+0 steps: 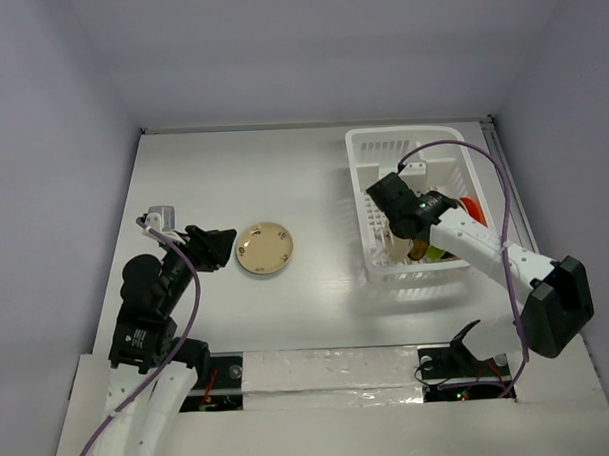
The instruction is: Unload the plates from the dish rack
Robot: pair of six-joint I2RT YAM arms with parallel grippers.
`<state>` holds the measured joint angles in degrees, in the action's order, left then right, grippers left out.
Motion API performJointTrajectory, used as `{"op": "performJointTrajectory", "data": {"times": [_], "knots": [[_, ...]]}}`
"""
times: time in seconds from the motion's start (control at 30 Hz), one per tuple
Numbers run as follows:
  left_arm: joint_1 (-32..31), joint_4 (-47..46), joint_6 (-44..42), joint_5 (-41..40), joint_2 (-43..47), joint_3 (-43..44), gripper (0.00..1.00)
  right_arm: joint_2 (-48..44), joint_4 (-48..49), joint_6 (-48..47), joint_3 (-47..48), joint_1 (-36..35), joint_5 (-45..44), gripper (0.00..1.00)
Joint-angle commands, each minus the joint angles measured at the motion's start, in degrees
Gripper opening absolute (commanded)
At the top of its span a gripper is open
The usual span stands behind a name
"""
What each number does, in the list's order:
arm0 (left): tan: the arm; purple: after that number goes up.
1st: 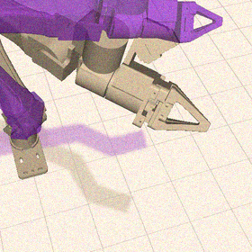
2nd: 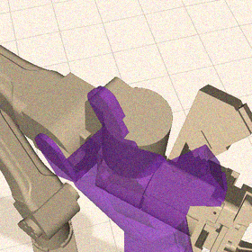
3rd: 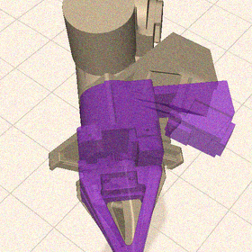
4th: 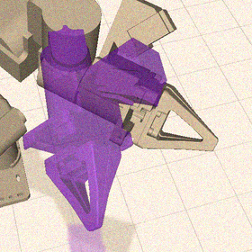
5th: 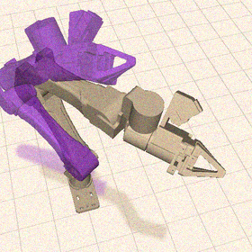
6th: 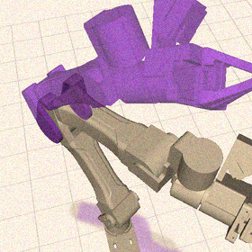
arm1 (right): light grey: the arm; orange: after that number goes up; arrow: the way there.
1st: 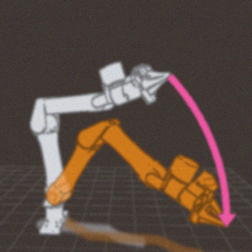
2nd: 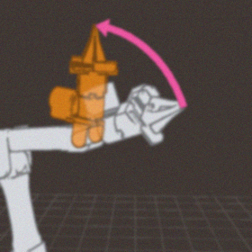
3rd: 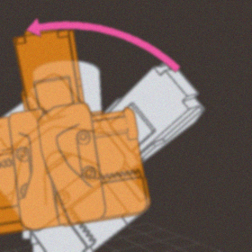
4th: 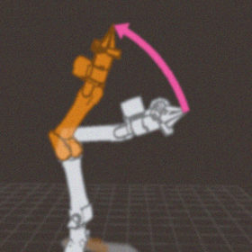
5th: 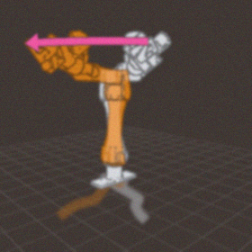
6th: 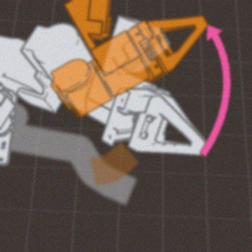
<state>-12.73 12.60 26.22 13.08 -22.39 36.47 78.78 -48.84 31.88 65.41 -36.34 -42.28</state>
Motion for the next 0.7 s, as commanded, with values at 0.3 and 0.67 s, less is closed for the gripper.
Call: {"op": "performJointTrajectory", "data": {"times": [0.3,0.67], "knots": [[0.3,-2.9,-0.3,0.4,1.4,1.1,0.44,3.5,-5.6,-4.7,7.9,0.2,-8.9,0.06],[0.3,-3.0,-0.3,0.5,1.4,1.1,0.45,6.5,-8.8,-8.5,13.3,-2.5,-14.6,0.00]]}}
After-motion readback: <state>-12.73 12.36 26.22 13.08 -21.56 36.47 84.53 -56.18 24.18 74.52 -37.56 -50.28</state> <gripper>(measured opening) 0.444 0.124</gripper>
